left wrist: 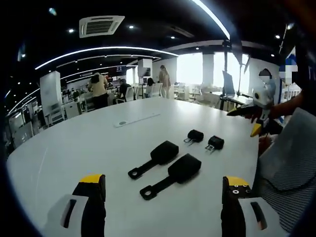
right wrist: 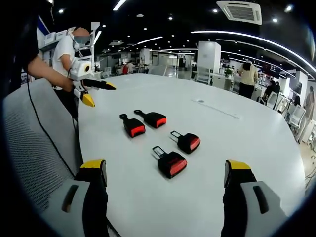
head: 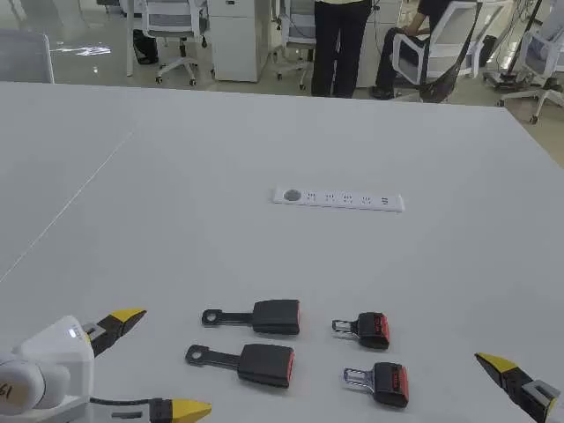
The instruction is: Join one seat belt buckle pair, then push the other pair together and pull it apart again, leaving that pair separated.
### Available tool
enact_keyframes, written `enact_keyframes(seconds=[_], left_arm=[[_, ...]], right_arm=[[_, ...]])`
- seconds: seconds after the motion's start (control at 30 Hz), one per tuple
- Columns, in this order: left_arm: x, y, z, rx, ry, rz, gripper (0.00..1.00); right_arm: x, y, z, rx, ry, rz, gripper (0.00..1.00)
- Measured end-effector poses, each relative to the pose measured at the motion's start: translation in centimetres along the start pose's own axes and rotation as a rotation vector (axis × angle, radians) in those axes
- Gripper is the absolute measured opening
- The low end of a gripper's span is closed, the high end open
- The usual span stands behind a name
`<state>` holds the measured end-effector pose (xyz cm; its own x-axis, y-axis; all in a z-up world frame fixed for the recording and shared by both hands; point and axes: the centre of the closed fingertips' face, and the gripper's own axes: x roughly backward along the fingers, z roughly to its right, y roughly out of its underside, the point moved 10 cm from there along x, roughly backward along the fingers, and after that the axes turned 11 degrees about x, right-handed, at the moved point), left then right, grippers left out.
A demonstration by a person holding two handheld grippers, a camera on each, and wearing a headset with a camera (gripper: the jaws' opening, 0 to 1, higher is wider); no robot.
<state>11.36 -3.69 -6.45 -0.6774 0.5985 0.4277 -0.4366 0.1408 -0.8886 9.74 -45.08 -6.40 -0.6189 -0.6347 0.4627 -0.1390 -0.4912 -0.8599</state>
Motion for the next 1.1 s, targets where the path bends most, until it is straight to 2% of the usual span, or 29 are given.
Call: enact_keyframes(seconds=[0.5, 1.1], left_arm=[[0.0, 0.14, -0.14, -0.004, 0.006, -0.006, 1.0], [-0.01, 0.03, 0.25, -0.005, 0.012, -0.014, 1.0]], right_arm=[[0.12, -0.08, -0.08, 0.0, -0.001, 0.003, 0.99], [0.15, 0.1, 0.04, 0.002, 0.001, 0.0, 0.99]])
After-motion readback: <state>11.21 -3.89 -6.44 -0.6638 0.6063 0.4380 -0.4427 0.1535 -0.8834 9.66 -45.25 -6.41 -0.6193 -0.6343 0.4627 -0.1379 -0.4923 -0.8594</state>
